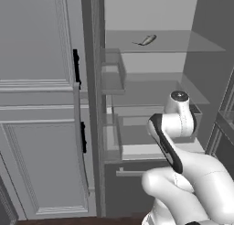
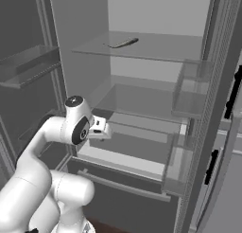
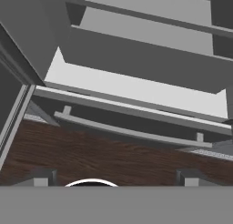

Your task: Place one tomato and one fish in each tupperware on the nearby counter, to pack two identical lunches.

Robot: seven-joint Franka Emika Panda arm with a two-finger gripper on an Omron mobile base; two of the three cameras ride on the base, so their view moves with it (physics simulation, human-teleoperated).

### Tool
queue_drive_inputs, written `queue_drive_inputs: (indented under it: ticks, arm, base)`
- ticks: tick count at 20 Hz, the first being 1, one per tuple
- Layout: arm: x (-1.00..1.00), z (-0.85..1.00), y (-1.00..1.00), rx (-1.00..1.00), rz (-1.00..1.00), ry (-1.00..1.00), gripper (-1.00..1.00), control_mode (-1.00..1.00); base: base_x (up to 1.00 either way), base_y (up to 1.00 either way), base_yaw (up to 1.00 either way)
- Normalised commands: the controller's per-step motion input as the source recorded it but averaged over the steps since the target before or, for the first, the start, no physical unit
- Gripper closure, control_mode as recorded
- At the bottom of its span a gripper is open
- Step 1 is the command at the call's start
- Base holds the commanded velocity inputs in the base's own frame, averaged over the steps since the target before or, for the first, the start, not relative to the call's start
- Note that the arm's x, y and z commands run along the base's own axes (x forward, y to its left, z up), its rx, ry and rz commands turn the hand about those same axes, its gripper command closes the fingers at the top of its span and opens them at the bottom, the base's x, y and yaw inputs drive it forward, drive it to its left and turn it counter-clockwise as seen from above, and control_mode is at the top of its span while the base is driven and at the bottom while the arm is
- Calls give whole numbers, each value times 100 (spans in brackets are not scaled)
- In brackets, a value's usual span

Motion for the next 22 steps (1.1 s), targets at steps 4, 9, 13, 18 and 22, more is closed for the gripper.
queue_drive_inputs:
  ticks: [4,9,13,18,22]
  arm:
    - [0,0,0,0,0,0,-100,100]
    - [0,0,0,0,0,0,-100,100]
    - [0,0,0,0,0,0,-100,100]
    - [-2,60,0,5,-4,-14,-100,-100]
    - [-35,100,0,4,-7,-39,-100,-100]
  base:
    - [46,-1,0]
    - [66,0,-6]
    - [84,0,-14]
    - [15,0,-3]
    - [0,0,0]
